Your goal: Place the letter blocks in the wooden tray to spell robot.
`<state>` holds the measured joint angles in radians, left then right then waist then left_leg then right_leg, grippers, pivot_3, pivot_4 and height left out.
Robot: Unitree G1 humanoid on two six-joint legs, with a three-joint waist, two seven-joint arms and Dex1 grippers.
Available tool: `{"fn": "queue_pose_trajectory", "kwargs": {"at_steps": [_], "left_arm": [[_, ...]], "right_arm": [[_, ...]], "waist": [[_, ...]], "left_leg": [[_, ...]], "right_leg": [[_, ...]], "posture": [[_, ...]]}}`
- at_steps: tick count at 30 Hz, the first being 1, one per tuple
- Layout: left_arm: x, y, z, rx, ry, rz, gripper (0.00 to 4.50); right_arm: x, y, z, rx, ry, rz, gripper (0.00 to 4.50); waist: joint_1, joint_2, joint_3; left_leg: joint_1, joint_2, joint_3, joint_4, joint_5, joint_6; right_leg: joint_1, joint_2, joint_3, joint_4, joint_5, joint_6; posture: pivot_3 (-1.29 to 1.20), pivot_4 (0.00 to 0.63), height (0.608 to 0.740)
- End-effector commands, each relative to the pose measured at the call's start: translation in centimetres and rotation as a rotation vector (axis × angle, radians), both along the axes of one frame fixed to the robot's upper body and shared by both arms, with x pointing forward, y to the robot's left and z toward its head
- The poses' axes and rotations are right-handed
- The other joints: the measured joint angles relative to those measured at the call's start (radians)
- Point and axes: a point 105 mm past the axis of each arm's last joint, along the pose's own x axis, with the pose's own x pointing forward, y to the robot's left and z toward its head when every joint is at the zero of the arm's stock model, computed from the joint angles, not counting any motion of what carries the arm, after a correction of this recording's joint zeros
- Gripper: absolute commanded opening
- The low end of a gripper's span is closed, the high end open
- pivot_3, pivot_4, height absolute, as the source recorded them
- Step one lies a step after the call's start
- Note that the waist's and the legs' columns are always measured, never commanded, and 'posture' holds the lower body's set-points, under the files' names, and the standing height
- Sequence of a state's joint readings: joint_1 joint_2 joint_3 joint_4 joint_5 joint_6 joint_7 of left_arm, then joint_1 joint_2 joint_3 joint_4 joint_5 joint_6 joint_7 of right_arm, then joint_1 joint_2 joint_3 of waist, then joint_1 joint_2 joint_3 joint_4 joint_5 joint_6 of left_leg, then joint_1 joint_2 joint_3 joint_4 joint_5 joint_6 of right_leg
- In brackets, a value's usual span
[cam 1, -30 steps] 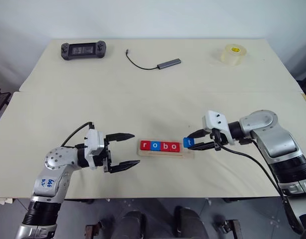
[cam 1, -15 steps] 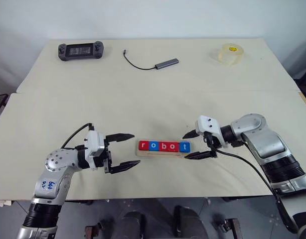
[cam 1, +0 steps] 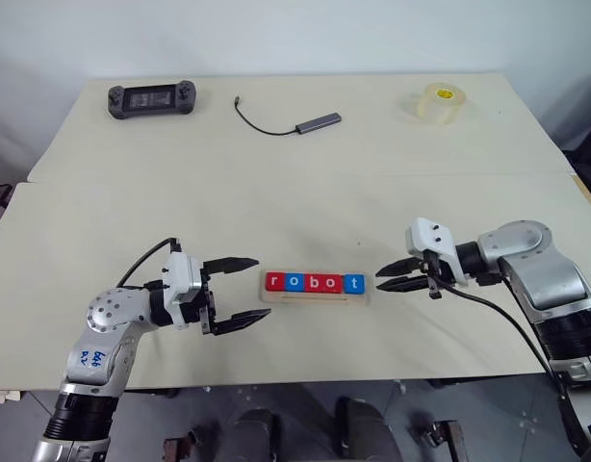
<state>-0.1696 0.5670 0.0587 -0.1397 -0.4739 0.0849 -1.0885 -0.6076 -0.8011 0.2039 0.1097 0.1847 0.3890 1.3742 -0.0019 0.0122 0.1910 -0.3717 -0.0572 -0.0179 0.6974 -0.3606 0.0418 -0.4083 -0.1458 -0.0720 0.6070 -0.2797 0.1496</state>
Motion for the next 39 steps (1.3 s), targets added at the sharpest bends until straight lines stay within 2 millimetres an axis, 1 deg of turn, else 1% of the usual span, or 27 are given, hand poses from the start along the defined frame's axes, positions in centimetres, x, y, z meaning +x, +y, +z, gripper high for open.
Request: {"fn": "queue_pose_trajectory", "kwargs": {"at_steps": [1, 3, 11, 13, 15, 16, 18, 19, 21, 22, 24, 27, 30, 34, 36, 39], "left_arm": [[-0.3, 0.0, 0.4, 0.003, -0.031, -0.001, 4.50], [-0.3, 0.0, 0.5, 0.005, -0.032, 0.001, 4.50], [-0.1, 0.2, 0.5, 0.009, -0.035, 0.012, 4.50], [-0.1, 0.3, 0.5, 0.010, -0.039, 0.015, 4.50], [-0.1, 0.4, 0.5, 0.016, -0.037, 0.018, 4.50], [-0.1, 0.5, 0.4, 0.020, -0.036, 0.021, 4.50], [-0.1, 1.0, 0.3, 0.027, -0.034, 0.030, 4.50], [0.1, 1.3, 0.5, 0.017, -0.034, 0.052, 4.50], [0.3, 2.3, 0.9, 0.003, -0.039, 0.105, 4.50], [0.4, 2.8, 1.1, 0.008, -0.045, 0.123, 4.50], [0.4, 3.8, 0.9, 0.040, -0.056, 0.162, 4.50], [0.3, 5.0, 0.6, 0.071, -0.045, 0.197, 4.50], [0.3, 5.5, 0.3, 0.090, -0.034, 0.197, 4.50], [0.6, 5.9, 0.1, 0.106, -0.007, 0.210, 4.50], [0.6, 5.8, 0.3, 0.086, -0.001, 0.204, 4.50], [1.2, 6.0, 0.6, 0.067, -0.019, 0.240, 4.50]], "right_arm": [[0.2, 0.8, 0.0, -0.009, -0.024, 0.018, 0.03], [0.5, 1.1, 0.1, -0.004, -0.032, 0.012, 0.03], [0.2, 2.6, 0.3, 0.013, -0.033, 0.054, 0.03], [0.2, 2.2, 0.5, 0.015, -0.051, 0.043, 0.03], [0.2, 1.2, 1.3, 0.037, -0.067, 0.002, 0.03], [0.1, 0.9, 1.8, 0.061, -0.072, -0.016, 0.19], [-1.6, -0.4, 2.3, 0.096, -0.012, -0.008, 0.53], [-1.7, -1.0, 2.5, 0.103, -0.049, -0.039, 0.82], [-2.4, -2.6, 2.5, 0.115, -0.144, -0.076, 1.55], [-2.8, -3.4, 2.5, 0.110, -0.195, -0.082, 1.82], [-3.8, -4.8, 2.6, 0.137, -0.280, -0.096, 2.49], [-4.9, -6.8, 2.7, 0.254, -0.277, -0.171, 3.49], [-5.2, -8.2, 2.7, 0.286, -0.308, -0.235, 4.48], [-5.2, -8.6, 2.4, 0.309, -0.326, -0.299, 4.48], [-5.2, -8.3, 2.3, 0.333, -0.327, -0.305, 4.48], [-4.9, -7.3, 2.4, 0.371, -0.342, -0.302, 4.48]], "waist": [[0.000, 0.000, 0.000], [0.001, 0.000, 0.000], [0.001, 0.000, 0.000], [0.001, 0.000, 0.000], [0.003, 0.000, 0.000], [0.005, 0.000, 0.000], [0.012, 0.000, 0.000], [0.017, 0.000, 0.000], [0.022, 0.000, 0.000], [0.025, 0.000, 0.000], [0.026, 0.000, 0.000], [0.026, 0.000, 0.000], [0.025, 0.000, 0.000], [0.023, 0.000, 0.000], [0.023, 0.000, 0.000], [0.024, 0.000, 0.000]], "left_leg": [[0.000, 0.000, 0.000, 0.000, 0.000, 0.000], [0.000, 0.000, 0.000, 0.000, 0.000, 0.000], [0.000, 0.000, 0.000, 0.000, 0.000, 0.000], [0.000, 0.000, 0.000, 0.000, 0.000, 0.000], [0.000, 0.000, 0.000, 0.000, 0.000, 0.000], [0.000, 0.000, 0.000, 0.000, 0.000, 0.000], [0.000, -0.001, -0.001, 0.000, 0.000, 0.000], [-0.001, -0.001, -0.001, 0.000, 0.000, 0.000], [-0.001, 0.000, -0.001, 0.000, 0.000, 0.000], [-0.001, 0.000, -0.001, -0.001, 0.000, 0.000], [0.000, 0.000, -0.001, -0.001, 0.000, 0.000], [0.000, -0.001, 0.001, -0.001, 0.000, 0.000], [0.002, 0.000, 0.001, 0.000, 0.000, 0.000], [0.003, 0.000, 0.001, 0.000, 0.000, 0.000], [0.003, 0.000, 0.001, 0.000, 0.000, 0.000], [0.002, 0.000, 0.001, 0.000, 0.000, 0.000]], "right_leg": [[0.000, 0.000, 0.000, 0.000, 0.000, 0.000], [0.000, 0.000, 0.000, 0.000, 0.000, 0.000], [0.000, 0.000, 0.000, 0.000, 0.000, 0.000], [0.000, 0.000, 0.000, 0.000, 0.000, 0.000], [0.000, 0.000, 0.000, 0.000, 0.000, 0.000], [0.000, 0.000, 0.000, 0.000, 0.000, 0.000], [0.000, -0.001, 0.000, 0.000, 0.000, 0.000], [0.000, -0.001, -0.001, -0.001, 0.000, 0.000], [0.000, 0.000, -0.001, -0.001, 0.000, 0.000], [0.000, -0.001, -0.001, -0.001, 0.000, 0.000], [0.000, 0.000, -0.001, -0.001, 0.000, 0.000], [0.001, 0.000, -0.001, -0.001, 0.000, 0.000], [0.003, 0.000, 0.000, 0.000, 0.000, 0.000], [0.003, 0.000, 0.000, 0.000, 0.000, 0.000], [0.003, 0.000, 0.000, 0.000, 0.000, 0.000], [0.002, -0.001, 0.001, 0.000, 0.000, 0.000]], "posture": [[0.00, 0.150, 0.740], [0.00, 0.150, 0.740], [0.00, 0.150, 0.740], [0.00, 0.150, 0.740], [0.00, 0.150, 0.740], [0.00, 0.150, 0.740], [0.00, 0.150, 0.740], [0.00, 0.150, 0.740], [0.00, 0.150, 0.740], [0.00, 0.150, 0.740], [0.00, 0.150, 0.740], [0.00, 0.150, 0.740], [0.00, 0.150, 0.740], [0.00, 0.150, 0.740], [0.00, 0.150, 0.740], [0.00, 0.150, 0.740]]}}
